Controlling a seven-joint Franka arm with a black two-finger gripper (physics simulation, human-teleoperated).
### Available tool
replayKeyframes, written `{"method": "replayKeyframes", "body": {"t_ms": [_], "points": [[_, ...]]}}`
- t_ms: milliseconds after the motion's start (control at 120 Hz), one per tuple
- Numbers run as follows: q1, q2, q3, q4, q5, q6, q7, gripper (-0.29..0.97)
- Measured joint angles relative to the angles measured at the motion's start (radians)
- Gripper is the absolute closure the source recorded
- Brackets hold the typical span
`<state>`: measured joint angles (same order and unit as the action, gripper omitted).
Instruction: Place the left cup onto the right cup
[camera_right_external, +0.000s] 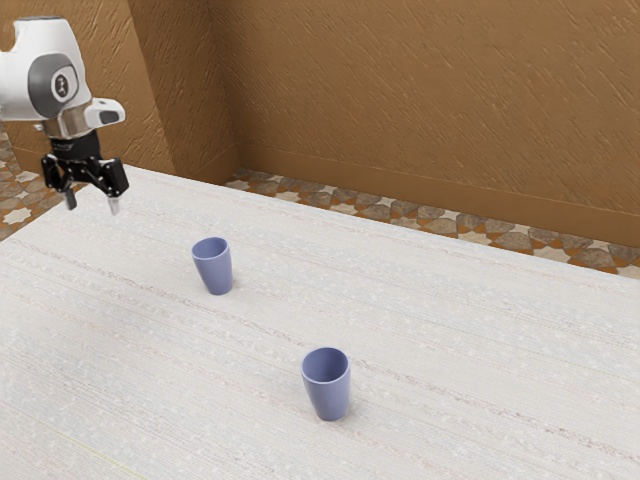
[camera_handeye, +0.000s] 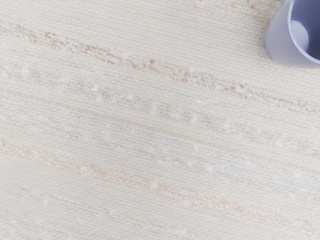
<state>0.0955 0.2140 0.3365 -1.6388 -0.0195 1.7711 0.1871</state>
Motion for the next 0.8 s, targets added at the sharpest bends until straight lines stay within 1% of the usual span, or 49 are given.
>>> {"method": "replayKeyframes", "body": {"t_ms": [167, 533, 700, 800], "points": [[0.004, 0.047, -0.006, 0.047, -0.005, 0.001, 0.028, 0.00], [0.022, 0.131, -0.062, 0.134, -0.010, -0.005, 0.094, 0.00], [0.025, 0.182, -0.065, 0.187, -0.029, -0.006, 0.118, 0.00], [0.047, 0.215, -0.086, 0.222, -0.033, -0.007, 0.129, 0.00]]}}
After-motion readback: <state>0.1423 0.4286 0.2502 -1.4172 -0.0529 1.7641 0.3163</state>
